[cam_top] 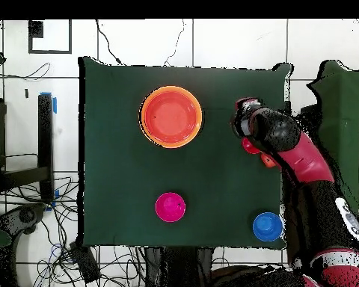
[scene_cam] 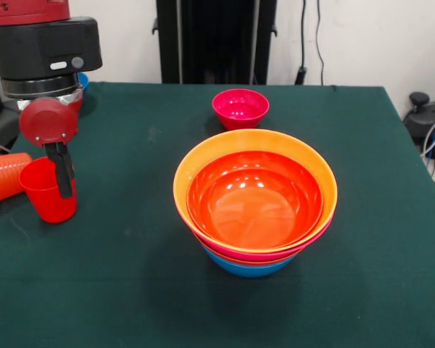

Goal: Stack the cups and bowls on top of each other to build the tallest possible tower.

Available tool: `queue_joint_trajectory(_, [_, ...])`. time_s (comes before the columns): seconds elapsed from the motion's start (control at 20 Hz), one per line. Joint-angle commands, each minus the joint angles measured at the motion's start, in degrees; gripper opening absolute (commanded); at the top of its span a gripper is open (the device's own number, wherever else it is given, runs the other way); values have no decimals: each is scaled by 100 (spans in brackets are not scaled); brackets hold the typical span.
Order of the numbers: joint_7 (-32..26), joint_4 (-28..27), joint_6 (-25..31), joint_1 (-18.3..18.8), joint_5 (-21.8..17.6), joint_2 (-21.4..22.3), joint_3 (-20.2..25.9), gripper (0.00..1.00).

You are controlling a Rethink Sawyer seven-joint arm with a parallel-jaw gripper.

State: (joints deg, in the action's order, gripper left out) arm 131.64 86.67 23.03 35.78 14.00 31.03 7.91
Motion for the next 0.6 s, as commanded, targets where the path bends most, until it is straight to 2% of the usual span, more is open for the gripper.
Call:
queue_joint_trajectory(0.05, [-637, 210, 29, 169, -528, -242, 779, 100])
queue_joint_trajectory(0.6, [-685, 65, 34, 375, -856, -561, 1044, 100])
